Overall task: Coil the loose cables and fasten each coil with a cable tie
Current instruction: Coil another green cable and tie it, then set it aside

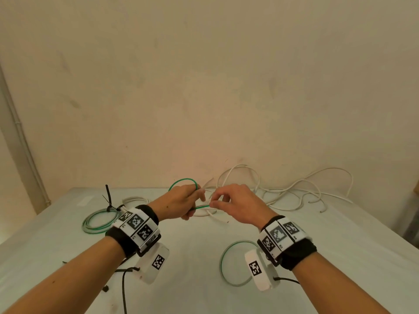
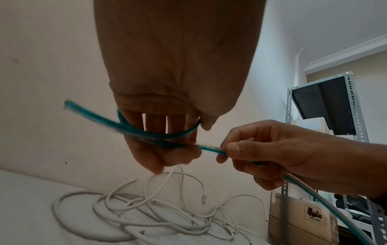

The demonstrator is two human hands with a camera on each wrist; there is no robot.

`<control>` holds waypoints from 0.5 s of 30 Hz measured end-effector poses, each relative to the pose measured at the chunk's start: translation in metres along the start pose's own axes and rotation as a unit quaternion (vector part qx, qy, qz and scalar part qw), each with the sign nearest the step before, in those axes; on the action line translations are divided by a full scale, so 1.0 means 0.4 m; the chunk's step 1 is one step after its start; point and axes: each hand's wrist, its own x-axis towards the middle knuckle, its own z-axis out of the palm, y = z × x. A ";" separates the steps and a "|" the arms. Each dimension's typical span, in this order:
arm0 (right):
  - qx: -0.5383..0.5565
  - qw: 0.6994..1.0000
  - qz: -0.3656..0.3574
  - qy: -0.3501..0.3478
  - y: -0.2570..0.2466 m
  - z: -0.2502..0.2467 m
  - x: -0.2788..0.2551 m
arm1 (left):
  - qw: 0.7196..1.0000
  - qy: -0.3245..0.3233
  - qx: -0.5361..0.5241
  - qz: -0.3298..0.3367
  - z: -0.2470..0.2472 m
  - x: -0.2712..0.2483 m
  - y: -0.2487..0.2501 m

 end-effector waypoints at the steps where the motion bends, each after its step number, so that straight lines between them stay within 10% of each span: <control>1: -0.023 1.000 -0.008 0.003 0.002 -0.003 -0.001 | 1.000 0.009 -0.008 -0.011 -0.005 -0.002 0.003; 11: -0.319 0.922 -0.164 0.148 0.011 0.043 0.012 | 0.990 0.040 -0.124 -0.050 -0.009 -0.012 0.034; 15: -0.310 0.919 -0.181 0.163 0.008 0.041 0.010 | 0.972 -0.073 -0.211 -0.079 -0.003 -0.027 0.039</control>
